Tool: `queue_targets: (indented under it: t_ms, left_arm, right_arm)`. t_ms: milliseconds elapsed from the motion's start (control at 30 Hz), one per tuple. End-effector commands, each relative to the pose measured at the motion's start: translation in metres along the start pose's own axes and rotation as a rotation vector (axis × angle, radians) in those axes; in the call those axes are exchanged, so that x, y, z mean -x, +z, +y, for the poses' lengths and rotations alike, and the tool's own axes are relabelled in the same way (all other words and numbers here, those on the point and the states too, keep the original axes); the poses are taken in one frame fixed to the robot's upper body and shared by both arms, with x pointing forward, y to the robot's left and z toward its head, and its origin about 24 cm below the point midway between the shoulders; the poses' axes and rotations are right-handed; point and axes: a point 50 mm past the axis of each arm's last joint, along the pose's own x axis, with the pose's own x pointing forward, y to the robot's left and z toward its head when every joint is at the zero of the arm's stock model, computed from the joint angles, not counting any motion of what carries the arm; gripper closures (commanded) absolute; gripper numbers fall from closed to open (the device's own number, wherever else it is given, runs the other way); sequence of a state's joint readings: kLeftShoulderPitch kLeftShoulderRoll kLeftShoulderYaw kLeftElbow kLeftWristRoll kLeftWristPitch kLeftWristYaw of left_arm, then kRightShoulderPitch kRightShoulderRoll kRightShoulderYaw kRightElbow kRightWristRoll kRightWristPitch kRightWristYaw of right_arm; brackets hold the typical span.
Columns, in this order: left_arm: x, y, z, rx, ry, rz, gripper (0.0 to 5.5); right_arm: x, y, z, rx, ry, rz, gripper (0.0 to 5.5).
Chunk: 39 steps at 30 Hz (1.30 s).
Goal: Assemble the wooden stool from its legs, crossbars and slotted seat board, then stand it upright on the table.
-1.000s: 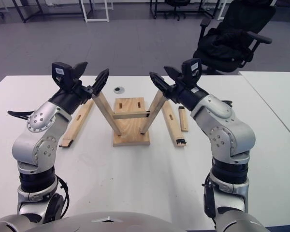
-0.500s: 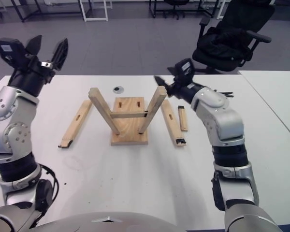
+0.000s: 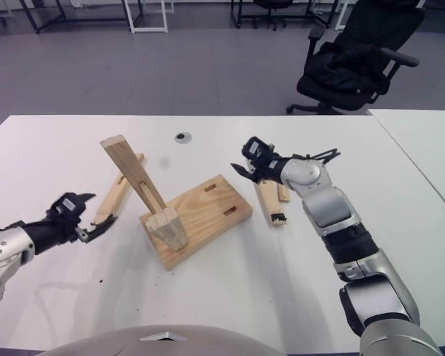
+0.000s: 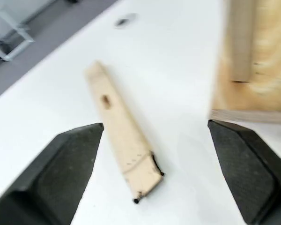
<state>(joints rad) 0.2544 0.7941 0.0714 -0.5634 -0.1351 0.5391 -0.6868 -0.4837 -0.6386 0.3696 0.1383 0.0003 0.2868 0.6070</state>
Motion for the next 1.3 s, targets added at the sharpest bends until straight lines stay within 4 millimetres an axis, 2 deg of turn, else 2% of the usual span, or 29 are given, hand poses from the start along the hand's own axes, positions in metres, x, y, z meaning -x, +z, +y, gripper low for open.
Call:
queue_targets:
  t_ms: [33, 133, 200, 267, 333, 400, 467, 500, 567, 667, 767, 867, 967, 1033, 1100, 1200, 1300]
  left_arm:
    - [-0.020, 0.006, -0.014, -0.088, -0.105, 0.027, 1.38]
    - [-0.035, 0.008, -0.020, -0.107, -0.124, 0.024, 1.38]
    - [-0.051, 0.016, -0.021, -0.066, -0.117, -0.061, 1.38]
    - [-0.072, 0.028, -0.011, 0.030, -0.090, -0.192, 1.38]
    - [-0.099, 0.025, 0.006, 0.068, -0.082, -0.219, 1.38]
    - [-0.125, 0.024, 0.024, 0.073, -0.069, -0.234, 1.38]
    - [-0.139, 0.028, 0.043, 0.091, -0.026, -0.263, 1.38]
    - [-0.141, 0.030, 0.056, 0.075, 0.011, -0.266, 1.38]
    - [-0.128, 0.031, 0.084, 0.065, 0.104, -0.302, 1.38]
    - [-0.079, 0.018, 0.097, 0.018, 0.150, -0.343, 1.38]
    - [-0.047, 0.003, 0.086, -0.048, 0.115, -0.265, 1.38]
    - [-0.035, -0.004, 0.041, -0.012, -0.101, -0.194, 1.38]
    - [-0.052, -0.007, 0.010, -0.044, -0.213, -0.115, 1.38]
    - [-0.072, -0.006, -0.004, -0.033, -0.232, -0.098, 1.38]
    - [-0.090, -0.010, -0.018, 0.000, -0.255, -0.074, 1.38]
    - [-0.111, -0.022, -0.022, 0.019, -0.207, -0.017, 1.38]
    - [-0.125, -0.011, -0.016, 0.040, -0.167, -0.070, 1.38]
  right_arm:
    - [-0.004, -0.033, 0.025, 0.127, 0.135, 0.084, 2.41]
    - [0.000, -0.038, 0.030, 0.173, 0.181, 0.086, 2.41]
    - [0.007, -0.034, 0.037, 0.137, 0.254, 0.042, 2.41]
    - [0.015, -0.038, 0.044, 0.071, 0.275, 0.023, 2.41]
    - [0.027, -0.044, 0.054, 0.027, 0.300, 0.020, 2.41]
    - [0.035, -0.036, 0.057, -0.025, 0.279, -0.023, 2.41]
    - [0.036, -0.027, 0.053, -0.051, 0.246, -0.058, 2.41]
    - [0.038, -0.024, 0.052, -0.062, 0.229, -0.072, 2.41]
    - [0.038, -0.019, 0.036, -0.012, 0.113, -0.053, 2.41]
    - [0.031, -0.008, 0.001, 0.002, -0.132, -0.056, 2.41]
    - [0.023, -0.008, -0.005, 0.006, -0.196, -0.045, 2.41]
    - [-0.009, -0.012, -0.001, 0.007, -0.161, -0.012, 2.41]
    - [-0.032, -0.021, 0.005, 0.029, -0.097, 0.032, 2.41]
    - [-0.037, -0.031, 0.014, 0.071, 0.018, 0.057, 2.41]
    - [-0.035, -0.032, 0.027, 0.067, 0.147, 0.018, 2.41]
    - [-0.030, -0.031, 0.038, 0.040, 0.234, -0.029, 2.41]
    - [-0.021, -0.031, 0.042, 0.040, 0.240, -0.042, 2.41]
